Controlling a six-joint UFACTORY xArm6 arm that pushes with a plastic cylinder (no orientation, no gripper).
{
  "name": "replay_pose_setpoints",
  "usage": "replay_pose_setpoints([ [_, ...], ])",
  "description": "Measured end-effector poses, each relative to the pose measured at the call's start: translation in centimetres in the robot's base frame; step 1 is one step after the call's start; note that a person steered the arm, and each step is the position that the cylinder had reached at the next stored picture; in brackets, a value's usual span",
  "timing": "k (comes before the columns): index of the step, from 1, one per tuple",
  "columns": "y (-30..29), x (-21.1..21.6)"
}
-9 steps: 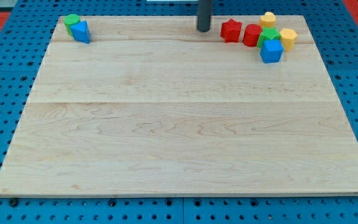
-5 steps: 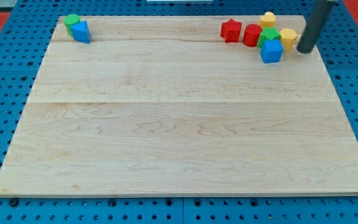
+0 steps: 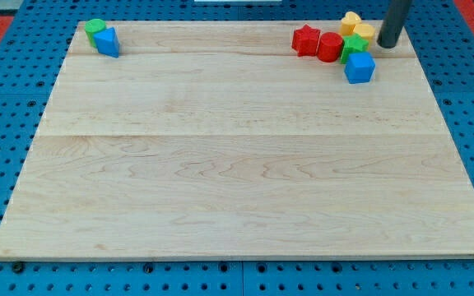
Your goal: Push the yellow heart top of the red circle
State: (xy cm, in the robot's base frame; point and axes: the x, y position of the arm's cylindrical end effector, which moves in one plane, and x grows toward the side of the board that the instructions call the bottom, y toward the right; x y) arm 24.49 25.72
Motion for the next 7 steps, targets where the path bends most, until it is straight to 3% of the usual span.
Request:
replay_pose_setpoints([
  [1, -0.1, -4.9],
  [4, -6.4, -5.3],
  [7, -8.9, -4.8],
])
